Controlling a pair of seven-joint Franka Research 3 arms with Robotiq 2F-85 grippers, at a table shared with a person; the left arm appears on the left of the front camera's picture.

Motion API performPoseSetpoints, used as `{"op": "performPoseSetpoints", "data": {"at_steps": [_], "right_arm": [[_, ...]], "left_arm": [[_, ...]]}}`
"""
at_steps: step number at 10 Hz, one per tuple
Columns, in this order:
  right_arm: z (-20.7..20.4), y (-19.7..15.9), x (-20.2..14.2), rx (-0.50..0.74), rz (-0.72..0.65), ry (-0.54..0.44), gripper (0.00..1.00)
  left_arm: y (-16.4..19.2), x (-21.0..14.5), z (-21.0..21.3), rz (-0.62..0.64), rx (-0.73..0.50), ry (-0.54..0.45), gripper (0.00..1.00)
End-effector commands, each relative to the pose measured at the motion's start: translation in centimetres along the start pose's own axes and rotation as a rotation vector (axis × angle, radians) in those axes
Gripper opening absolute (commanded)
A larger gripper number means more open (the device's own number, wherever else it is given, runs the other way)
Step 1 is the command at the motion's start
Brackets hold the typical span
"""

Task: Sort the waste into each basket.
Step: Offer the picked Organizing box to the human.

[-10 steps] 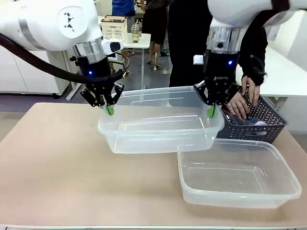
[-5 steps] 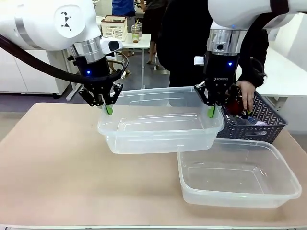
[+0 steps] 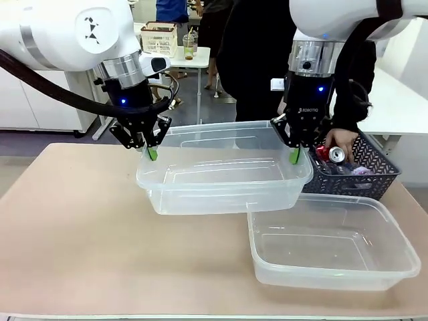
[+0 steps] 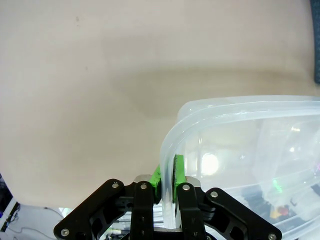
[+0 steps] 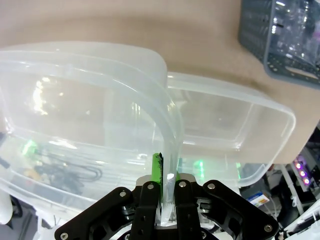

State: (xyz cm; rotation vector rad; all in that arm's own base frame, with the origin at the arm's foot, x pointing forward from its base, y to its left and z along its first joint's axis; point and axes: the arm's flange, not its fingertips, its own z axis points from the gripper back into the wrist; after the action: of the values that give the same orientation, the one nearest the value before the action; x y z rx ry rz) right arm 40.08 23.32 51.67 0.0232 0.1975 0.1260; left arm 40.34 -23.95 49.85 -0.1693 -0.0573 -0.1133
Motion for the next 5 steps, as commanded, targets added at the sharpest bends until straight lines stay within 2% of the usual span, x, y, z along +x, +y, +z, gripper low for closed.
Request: {"op": "performPoseSetpoints", "data": {"at_steps": [1,5], "right_arm": [[0.49,0.23,-0.28,-0.004,0.011,0.004,0.04],[0.49,0.23,-0.28,-0.004,0.011,0.004,0.04]], "left_arm": [[-0.19,-0.35,-0.13,0.008,-0.012,-0.019,0.06],[-0.19,-0.35,-0.13,0.008,-0.012,-0.019,0.06]]}}
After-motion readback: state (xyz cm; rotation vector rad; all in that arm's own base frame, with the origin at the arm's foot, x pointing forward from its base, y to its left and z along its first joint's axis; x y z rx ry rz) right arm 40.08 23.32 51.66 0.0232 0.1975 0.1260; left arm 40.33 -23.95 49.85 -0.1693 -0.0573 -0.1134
